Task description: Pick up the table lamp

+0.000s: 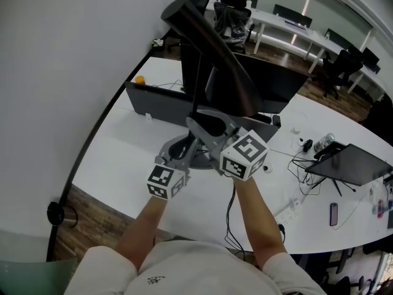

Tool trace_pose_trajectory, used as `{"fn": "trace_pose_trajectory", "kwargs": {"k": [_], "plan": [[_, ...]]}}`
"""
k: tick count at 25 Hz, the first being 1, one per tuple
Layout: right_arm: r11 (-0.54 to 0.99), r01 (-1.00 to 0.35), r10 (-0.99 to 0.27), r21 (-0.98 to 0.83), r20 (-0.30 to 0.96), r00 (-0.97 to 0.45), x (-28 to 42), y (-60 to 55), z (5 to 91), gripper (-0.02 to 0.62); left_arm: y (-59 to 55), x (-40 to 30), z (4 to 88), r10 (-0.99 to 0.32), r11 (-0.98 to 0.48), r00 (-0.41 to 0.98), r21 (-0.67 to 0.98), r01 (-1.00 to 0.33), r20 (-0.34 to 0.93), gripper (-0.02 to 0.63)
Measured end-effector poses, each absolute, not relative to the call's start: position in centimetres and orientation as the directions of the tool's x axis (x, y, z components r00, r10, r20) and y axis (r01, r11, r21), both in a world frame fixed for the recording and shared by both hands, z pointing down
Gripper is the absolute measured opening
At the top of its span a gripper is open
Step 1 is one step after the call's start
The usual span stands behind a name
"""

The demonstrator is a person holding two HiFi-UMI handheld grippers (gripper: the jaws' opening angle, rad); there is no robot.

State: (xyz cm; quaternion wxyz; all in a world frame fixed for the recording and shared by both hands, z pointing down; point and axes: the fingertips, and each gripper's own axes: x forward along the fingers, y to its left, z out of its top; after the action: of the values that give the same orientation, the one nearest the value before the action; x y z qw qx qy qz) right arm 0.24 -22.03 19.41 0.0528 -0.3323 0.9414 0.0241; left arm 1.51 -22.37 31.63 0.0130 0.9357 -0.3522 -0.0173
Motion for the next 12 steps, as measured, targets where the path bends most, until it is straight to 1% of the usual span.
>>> {"fn": "trace_pose_trajectory", "kwargs": {"k": [12], "plan": [[0.777,-0.629,-0.625,0.006,-0.102,-0.774,0.34,-22.63,19.89,0.043,-22.89,1.57,32.12,-0.661,-0.75,0.75,0.042,-0.66,-0.016,0.049]]}}
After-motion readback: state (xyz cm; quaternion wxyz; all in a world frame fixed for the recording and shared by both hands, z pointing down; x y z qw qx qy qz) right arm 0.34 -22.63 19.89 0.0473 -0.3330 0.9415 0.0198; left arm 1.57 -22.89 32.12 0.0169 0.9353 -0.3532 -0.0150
